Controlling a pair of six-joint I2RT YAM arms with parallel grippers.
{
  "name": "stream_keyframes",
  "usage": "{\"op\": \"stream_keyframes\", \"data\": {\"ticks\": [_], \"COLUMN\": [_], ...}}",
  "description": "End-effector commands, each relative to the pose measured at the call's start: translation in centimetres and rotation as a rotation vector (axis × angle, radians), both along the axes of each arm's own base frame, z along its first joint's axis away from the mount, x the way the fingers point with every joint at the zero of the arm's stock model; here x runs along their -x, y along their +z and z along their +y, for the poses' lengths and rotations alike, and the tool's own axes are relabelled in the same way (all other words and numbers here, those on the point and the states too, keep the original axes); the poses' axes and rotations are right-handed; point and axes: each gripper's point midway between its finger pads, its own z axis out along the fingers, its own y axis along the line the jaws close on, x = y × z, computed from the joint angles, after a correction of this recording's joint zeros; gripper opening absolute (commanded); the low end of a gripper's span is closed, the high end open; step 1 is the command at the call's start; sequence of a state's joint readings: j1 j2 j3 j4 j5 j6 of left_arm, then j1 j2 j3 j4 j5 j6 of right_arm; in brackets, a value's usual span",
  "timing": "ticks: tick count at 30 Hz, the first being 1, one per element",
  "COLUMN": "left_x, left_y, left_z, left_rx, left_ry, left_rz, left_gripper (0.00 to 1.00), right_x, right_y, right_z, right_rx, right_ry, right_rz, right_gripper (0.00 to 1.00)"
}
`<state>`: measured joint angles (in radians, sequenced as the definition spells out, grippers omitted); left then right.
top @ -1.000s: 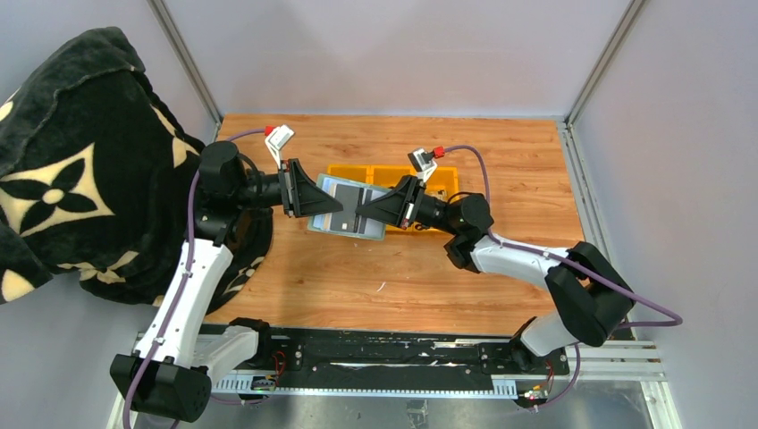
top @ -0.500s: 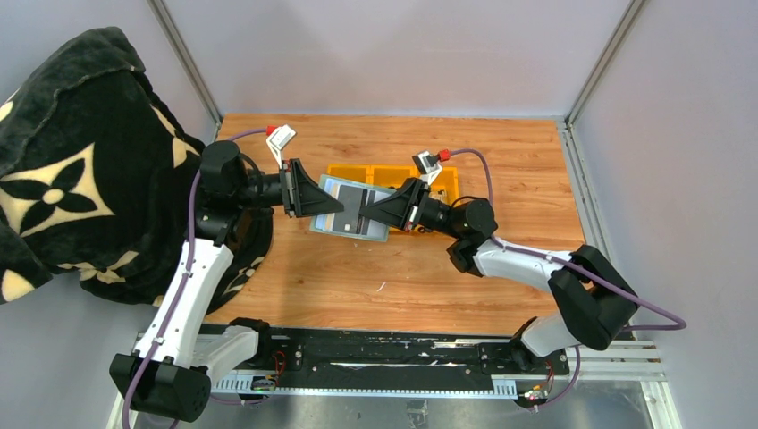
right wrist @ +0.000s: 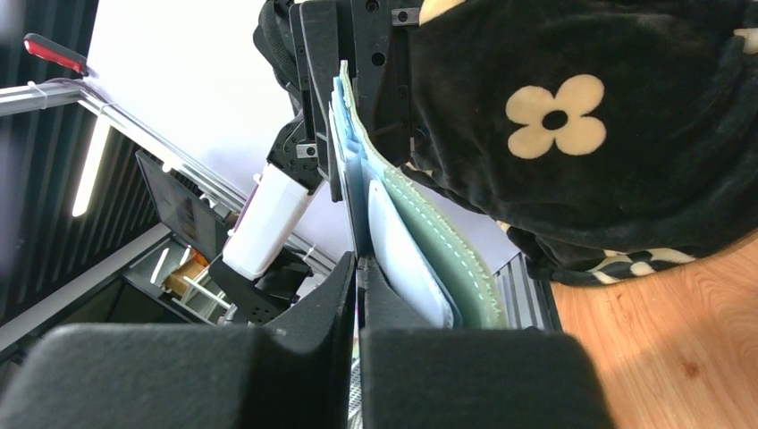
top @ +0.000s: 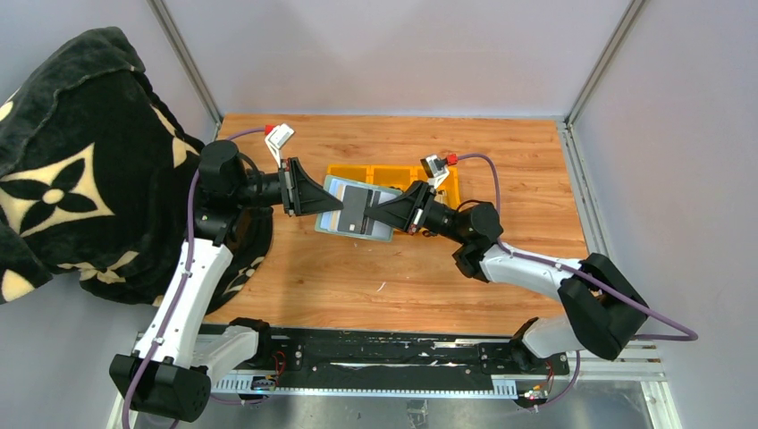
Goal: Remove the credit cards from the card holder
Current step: Remove the credit card from the card holder.
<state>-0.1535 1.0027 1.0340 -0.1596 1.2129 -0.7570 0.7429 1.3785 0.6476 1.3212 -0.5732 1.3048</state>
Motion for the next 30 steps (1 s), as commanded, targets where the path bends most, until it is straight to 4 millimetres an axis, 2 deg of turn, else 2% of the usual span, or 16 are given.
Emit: {"op": "stream_keyframes", "data": {"ticks": [1,5,7,8,11,14,25,30], "left_x": [0.9,0.9,0.8,0.9,1.1,1.1,1.0,1.2], "left_y": [2.0,2.1,2.0,2.0,2.2,2.2,2.5,2.6], "left_z": [0.2,0.2,0.2,0.2,0.2,0.2,0.3,0.3], "left_rx": [0.011,0.01,0.011,0.011,0.01,0.011,0.006,0.007], "left_ry": [-0.006,0.0,-0.002,-0.004,-0.006,-0.005,0.011,0.008], "left_rz": [-0.099,-0.106,-0.1,-0.1,-0.103,-0.105,-0.111,-0.111], "left_gripper": [0.0,0.0,0.0,0.0,0.0,0.0,0.0,0.0], "right_x": [0.0,-0.1,-0.1,-0.2,-0.3,-0.1,-0.2,0.0], "right_y": [0.9,1.6,2.2,2.4,3.1,3.4,1.4,1.3], "right_z": [-0.2,0.1,0.2,0.3,0.3,0.0,-1.8,-1.9], "right_rx": [-0.029,-0.049,-0.065,-0.071,-0.114,-0.152,-0.139,-0.132], "right_ry": [-0.001,0.01,0.016,0.021,0.033,0.046,-0.075,-0.082], "right_rz": [-0.035,-0.037,-0.046,-0.045,-0.045,-0.044,-0.017,-0.027], "right_gripper": [0.11,0.26,0.28,0.27,0.1,0.0,0.0,0.0]}}
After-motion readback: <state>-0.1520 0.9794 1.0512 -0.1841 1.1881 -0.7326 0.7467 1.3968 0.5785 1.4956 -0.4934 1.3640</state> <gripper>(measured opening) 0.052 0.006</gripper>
